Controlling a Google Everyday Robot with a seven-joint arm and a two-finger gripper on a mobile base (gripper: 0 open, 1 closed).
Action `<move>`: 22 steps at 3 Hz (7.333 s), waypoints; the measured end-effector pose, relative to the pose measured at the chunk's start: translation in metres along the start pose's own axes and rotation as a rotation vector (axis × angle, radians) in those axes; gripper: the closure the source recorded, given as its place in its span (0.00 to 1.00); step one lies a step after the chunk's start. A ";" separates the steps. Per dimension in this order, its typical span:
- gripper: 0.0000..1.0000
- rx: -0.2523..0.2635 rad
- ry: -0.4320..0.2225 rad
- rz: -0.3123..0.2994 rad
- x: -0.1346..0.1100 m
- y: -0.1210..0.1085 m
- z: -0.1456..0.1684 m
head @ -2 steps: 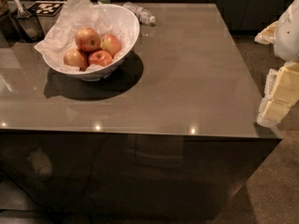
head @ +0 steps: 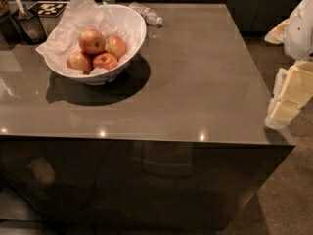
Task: Pick apple from white bowl
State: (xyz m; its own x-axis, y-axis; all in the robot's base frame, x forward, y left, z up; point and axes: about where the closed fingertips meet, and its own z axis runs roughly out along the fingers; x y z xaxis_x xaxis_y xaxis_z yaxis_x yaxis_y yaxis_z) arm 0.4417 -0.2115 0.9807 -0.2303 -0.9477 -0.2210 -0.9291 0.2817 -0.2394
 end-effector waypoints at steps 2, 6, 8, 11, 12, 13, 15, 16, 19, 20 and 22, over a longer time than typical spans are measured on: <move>0.00 -0.055 0.073 -0.026 -0.056 -0.013 0.018; 0.00 -0.062 -0.075 -0.077 -0.194 -0.033 0.005; 0.00 -0.032 -0.131 -0.101 -0.220 -0.039 0.005; 0.00 -0.069 -0.257 -0.067 -0.326 -0.085 0.020; 0.00 -0.069 -0.257 -0.066 -0.325 -0.085 0.021; 0.00 -0.094 -0.283 -0.053 -0.357 -0.095 0.040; 0.00 -0.156 -0.282 0.031 -0.403 -0.119 0.091; 0.00 -0.137 -0.313 0.034 -0.412 -0.125 0.092; 0.00 -0.223 -0.317 0.107 -0.428 -0.128 0.147; 0.00 -0.251 -0.294 0.135 -0.425 -0.128 0.166; 0.00 -0.279 -0.269 0.177 -0.412 -0.130 0.190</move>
Offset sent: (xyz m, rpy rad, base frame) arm 0.0407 0.0907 -0.0157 -0.1524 0.1716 0.0768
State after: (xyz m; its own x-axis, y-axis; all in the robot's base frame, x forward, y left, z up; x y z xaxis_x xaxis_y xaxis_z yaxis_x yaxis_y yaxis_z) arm 0.7119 0.1704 0.9231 -0.3440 -0.8049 -0.4835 -0.9333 0.3498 0.0815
